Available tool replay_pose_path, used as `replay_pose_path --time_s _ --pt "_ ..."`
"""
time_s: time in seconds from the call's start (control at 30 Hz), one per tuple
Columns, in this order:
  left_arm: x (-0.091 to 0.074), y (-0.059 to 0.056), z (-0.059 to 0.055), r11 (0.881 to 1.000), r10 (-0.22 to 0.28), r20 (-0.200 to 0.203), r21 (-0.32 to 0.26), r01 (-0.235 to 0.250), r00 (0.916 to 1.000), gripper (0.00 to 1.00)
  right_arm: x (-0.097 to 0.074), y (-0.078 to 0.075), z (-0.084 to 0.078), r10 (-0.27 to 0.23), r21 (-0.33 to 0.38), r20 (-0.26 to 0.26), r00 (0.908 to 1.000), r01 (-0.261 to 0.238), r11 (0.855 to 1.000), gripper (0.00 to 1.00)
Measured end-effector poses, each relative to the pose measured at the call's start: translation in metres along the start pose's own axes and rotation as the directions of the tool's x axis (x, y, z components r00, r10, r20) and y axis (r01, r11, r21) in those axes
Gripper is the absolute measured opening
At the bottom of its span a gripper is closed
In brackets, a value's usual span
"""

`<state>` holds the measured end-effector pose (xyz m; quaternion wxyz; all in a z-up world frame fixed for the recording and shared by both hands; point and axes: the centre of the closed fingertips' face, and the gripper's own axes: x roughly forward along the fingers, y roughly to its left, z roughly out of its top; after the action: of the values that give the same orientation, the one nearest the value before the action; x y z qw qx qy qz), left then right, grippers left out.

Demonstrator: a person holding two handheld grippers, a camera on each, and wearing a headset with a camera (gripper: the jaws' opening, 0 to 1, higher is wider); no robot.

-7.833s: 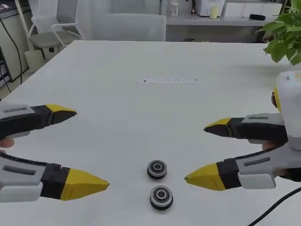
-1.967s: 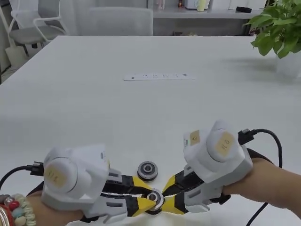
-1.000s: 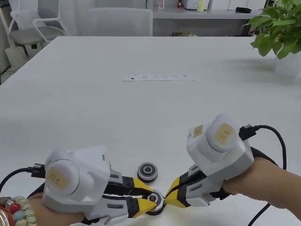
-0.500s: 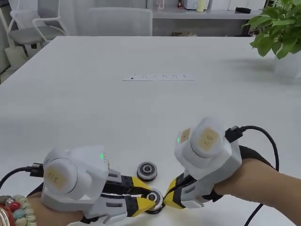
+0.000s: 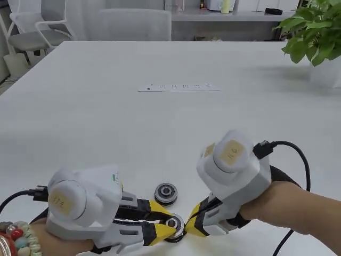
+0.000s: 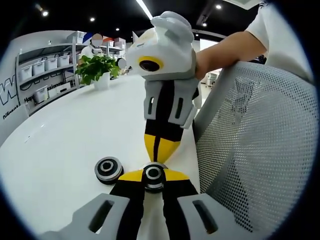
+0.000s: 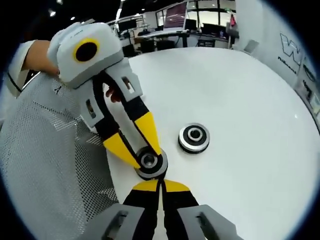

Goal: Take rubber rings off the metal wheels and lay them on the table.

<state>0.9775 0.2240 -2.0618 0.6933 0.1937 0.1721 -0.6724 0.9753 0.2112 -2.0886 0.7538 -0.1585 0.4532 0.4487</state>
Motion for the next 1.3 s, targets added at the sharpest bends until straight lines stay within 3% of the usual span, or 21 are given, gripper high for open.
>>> replay_pose_path --time_s 0.23,0.43,0.57,0.7,0.93,1.1,1.27,1.3 --pt "-0.0001 0.0005 0.0 1.0 0.0 0.0 0.001 0.0 1.0 0.08 0.0002 -0.0012 -0.0004 -0.001 0.034 -0.001 1.0 0.001 0.999 0.0" --pt "0.0001 0.0009 0.0002 1.0 0.0 -0.002 0.005 0.0 1.0 0.08 -0.0006 -0.0027 -0.0006 0.021 0.185 0.032 0.9993 -0.027 0.982 0.0" --pt "0.0002 0.0006 0.0002 1.0 0.0 -0.004 0.007 0.0 1.0 0.08 0.0004 -0.0021 -0.0002 0.019 0.186 0.023 0.9996 -0.023 0.982 0.0" --pt "0.0002 0.0006 -0.0001 1.0 0.0 -0.003 0.005 0.0 1.0 0.08 -0.0004 -0.0015 -0.0004 0.051 0.146 0.055 0.9972 -0.058 0.988 0.0" --pt "0.0003 0.0001 0.0001 1.0 -0.002 -0.001 0.005 0.002 1.0 0.08 0.0001 -0.0005 0.0001 0.029 0.136 0.039 0.9988 -0.034 0.99 0.0" --pt "0.0004 0.0004 0.0 1.0 -0.003 -0.003 0.007 0.003 1.0 0.08 -0.0028 -0.0017 0.0015 0.063 0.261 0.084 0.9944 -0.083 0.962 0.0" --pt "0.0002 0.0005 -0.0003 1.0 -0.005 -0.007 0.007 0.005 1.0 0.08 -0.0044 -0.002 0.003 0.094 0.38 0.131 0.9869 -0.138 0.914 0.0" --pt "0.0002 0.0005 -0.0002 1.0 -0.005 -0.007 0.007 0.005 1.0 0.08 -0.0062 -0.0024 0.0047 0.102 0.417 0.152 0.983 -0.158 0.895 0.0"
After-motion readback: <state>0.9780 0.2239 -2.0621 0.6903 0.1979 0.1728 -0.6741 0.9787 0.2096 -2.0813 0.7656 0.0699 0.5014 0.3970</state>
